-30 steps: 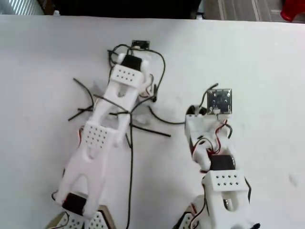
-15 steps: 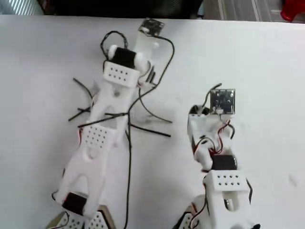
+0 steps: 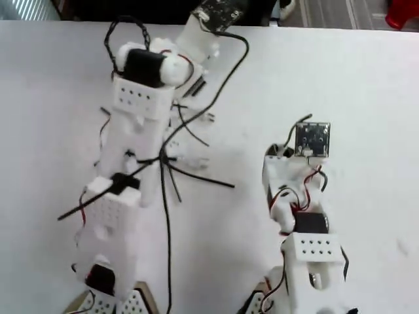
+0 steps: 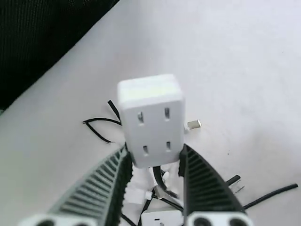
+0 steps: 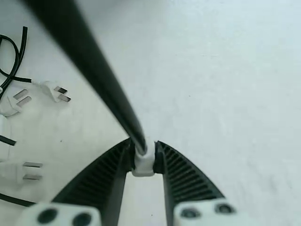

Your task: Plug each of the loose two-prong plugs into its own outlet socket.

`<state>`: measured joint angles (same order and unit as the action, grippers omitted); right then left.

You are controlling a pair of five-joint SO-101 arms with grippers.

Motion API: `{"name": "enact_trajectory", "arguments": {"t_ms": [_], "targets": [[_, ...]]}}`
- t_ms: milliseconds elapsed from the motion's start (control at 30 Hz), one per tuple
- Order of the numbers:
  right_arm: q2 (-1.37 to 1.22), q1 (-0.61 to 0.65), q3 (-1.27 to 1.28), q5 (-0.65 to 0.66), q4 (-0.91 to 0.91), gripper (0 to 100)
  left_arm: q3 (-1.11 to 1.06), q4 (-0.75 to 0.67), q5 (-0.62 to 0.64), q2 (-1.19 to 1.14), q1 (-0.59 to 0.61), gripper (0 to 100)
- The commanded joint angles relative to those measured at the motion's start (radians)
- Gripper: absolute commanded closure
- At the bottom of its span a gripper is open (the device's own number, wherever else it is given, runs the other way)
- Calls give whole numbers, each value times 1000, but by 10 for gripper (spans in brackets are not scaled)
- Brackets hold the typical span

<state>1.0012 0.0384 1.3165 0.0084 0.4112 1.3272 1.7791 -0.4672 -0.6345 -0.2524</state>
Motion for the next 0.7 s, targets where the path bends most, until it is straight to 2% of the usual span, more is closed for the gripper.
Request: {"name": "enact_trajectory", "arguments": {"t_ms": [0,300,467,667], "targets": [[-1,-12,-28,-11,-16,982,-126,6,-126,209,12,977],[-2,-12,-28,-11,-15,982,-586,5,-381,615,12,977],[-2,-31,-28,-11,-18,982,-822,3,-425,751,5,977],[-2,-71,-31,-11,-22,982,-988,3,-496,849,-13,977]]}}
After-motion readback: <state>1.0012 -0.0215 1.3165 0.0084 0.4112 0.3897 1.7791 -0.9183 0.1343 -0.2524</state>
